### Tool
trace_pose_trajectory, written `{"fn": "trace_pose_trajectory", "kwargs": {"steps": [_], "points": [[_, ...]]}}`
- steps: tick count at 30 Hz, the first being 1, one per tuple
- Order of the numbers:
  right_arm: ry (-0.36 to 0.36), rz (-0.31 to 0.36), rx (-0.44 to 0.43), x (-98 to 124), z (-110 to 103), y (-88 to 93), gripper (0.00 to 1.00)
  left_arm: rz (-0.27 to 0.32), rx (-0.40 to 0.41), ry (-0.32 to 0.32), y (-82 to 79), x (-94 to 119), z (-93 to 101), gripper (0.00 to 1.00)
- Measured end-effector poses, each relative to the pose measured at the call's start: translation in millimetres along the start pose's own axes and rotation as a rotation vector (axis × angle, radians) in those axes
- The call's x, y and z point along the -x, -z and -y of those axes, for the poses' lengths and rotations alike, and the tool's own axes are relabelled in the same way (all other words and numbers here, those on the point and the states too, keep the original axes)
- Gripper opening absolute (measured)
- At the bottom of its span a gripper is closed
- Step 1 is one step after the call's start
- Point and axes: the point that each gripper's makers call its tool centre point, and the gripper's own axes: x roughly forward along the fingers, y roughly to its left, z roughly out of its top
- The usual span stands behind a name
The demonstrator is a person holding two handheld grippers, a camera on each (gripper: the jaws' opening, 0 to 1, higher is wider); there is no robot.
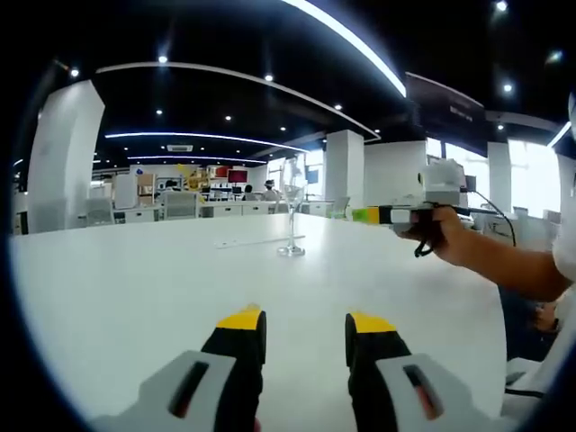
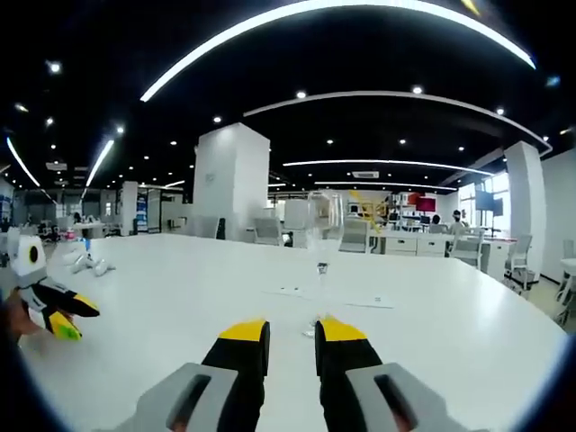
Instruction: Stand the stemmed glass upright on the table place it in front of you
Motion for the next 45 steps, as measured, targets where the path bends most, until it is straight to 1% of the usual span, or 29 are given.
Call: {"fn": "trace_pose_trajectory", "kwargs": {"steps": [4, 6, 8, 12, 14, 19, 21, 22, 23, 24, 25, 26, 27, 29, 31, 33, 36, 38, 40, 42, 45], "points": [[-0.007, -0.003, 0.014, 25, -9, 2.4, 0.24, -0.004, -0.007, -0.002, 0.4, 0, 2.2, 0.35], [-0.008, -0.017, 0.030, 42, -14, 7.6, 0.24, -0.006, -0.009, 0.004, 1.4, -1, 4.6, 0.35], [-0.009, -0.015, 0.027, 55, -17, 11.0, 0.24, -0.008, -0.015, 0.006, 2.5, -2, 6.5, 0.35], [-0.005, -0.006, 0.002, 72, -21, 16.9, 0.24, -0.006, -0.010, 0.013, 2.7, -3, 9.4, 0.35], [-0.003, 0.002, 0.005, 78, -23, 19.1, 0.24, -0.007, -0.013, 0.015, 2.6, -3, 11.3, 0.35], [-0.001, 0.001, -0.022, 80, -21, 31.4, 0.24, -0.010, -0.023, 0.027, 2.9, -7, 17.6, 0.35], [-0.007, 0.020, -0.032, 82, -23, 38.6, 0.24, -0.004, -0.025, 0.033, 3.3, -8, 20.2, 0.35], [-0.011, 0.026, -0.039, 83, -23, 43.1, 0.24, 0.003, -0.020, 0.035, 3.4, -8, 21.1, 0.34], [-0.025, 0.032, -0.057, 82, -24, 46.6, 0.23, 0.035, -0.017, 0.037, 0.5, -9, 22.0, 0.34], [-0.031, 0.036, -0.070, 83, -25, 50.2, 0.23, 0.049, -0.015, 0.038, 0.6, -9, 22.0, 0.33], [-0.039, 0.019, -0.104, 83, -27, 52.8, 0.23, 0.050, -0.014, 0.036, 2.5, -9, 21.8, 0.33], [-0.049, 0.023, -0.080, 83, -27, 49.2, 0.23, 0.057, -0.016, 0.034, 3.5, -9, 21.4, 0.33], [-0.036, 0.069, -0.079, 84, -25, 41.3, 0.23, 0.063, -0.019, 0.030, 4.9, -9, 20.7, 0.33], [-0.042, 0.063, -0.079, 84, -25, 42.9, 0.23, 0.060, -0.025, 0.015, 8.4, -8, 17.8, 0.33], [-0.049, 0.050, -0.079, 83, -25, 47.5, 0.23, 0.062, -0.035, 0.004, 7.6, -8, 15.3, 0.32], [-0.046, 0.025, -0.085, 84, -23, 53.6, 0.23, 0.063, -0.026, -0.007, 8.3, -8, 11.0, 0.32], [-0.045, 0.035, -0.110, 84, -20, 52.9, 0.23, 0.058, -0.033, -0.015, 9.6, -10, 7.6, 0.32], [-0.055, 0.041, -0.128, 85, -19, 52.4, 0.23, 0.038, -0.036, -0.010, 13.2, -13, 7.3, 0.32], [-0.069, 0.036, -0.154, 84, -19, 54.5, 0.23, 0.011, -0.059, -0.008, 17.6, -16, 9.8, 0.32], [-0.080, 0.033, -0.168, 83, -19, 55.7, 0.23, -0.004, -0.082, 0.001, 20.4, -17, 13.6, 0.32], [-0.083, 0.040, -0.180, 84, -19, 54.5, 0.23, -0.014, -0.097, 0.003, 21.5, -18, 14.9, 0.32]]}}
